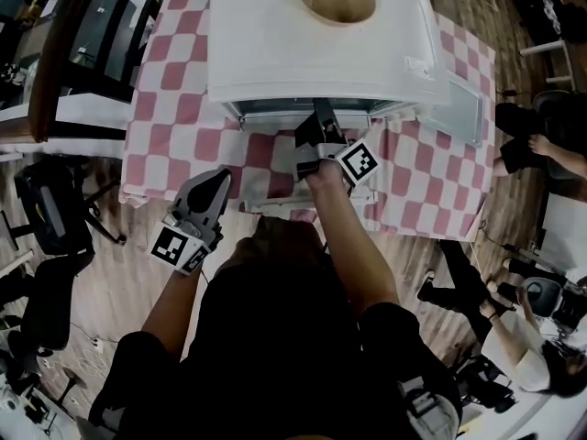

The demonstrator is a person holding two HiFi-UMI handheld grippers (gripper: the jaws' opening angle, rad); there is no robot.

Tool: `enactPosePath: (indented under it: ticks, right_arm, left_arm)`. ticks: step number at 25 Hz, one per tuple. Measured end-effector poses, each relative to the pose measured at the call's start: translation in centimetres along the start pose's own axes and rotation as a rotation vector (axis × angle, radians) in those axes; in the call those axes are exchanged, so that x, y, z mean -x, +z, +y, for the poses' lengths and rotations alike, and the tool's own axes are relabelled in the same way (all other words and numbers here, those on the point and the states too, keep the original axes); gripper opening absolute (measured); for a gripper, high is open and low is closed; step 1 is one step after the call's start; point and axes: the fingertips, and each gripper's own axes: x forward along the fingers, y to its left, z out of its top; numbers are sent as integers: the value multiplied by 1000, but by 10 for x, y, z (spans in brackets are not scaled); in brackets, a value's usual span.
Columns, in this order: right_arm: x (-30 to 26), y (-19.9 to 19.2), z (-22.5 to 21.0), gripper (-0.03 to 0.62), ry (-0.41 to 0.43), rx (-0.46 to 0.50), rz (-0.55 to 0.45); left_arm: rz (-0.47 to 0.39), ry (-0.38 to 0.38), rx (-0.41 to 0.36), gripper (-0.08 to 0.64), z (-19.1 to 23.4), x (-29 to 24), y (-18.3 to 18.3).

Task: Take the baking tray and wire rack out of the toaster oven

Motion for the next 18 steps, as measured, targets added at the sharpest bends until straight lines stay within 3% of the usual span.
enactPosePath:
  ticks: [13,18]
  right_arm:
    - [-57,15,7,87,55,-44,-25]
    - [-59,12,7,18,45,-81,-28]
  left_arm:
    - [28,19,22,-5,13,-4,-9]
    - [24,23,16,-5,16,-4,-6]
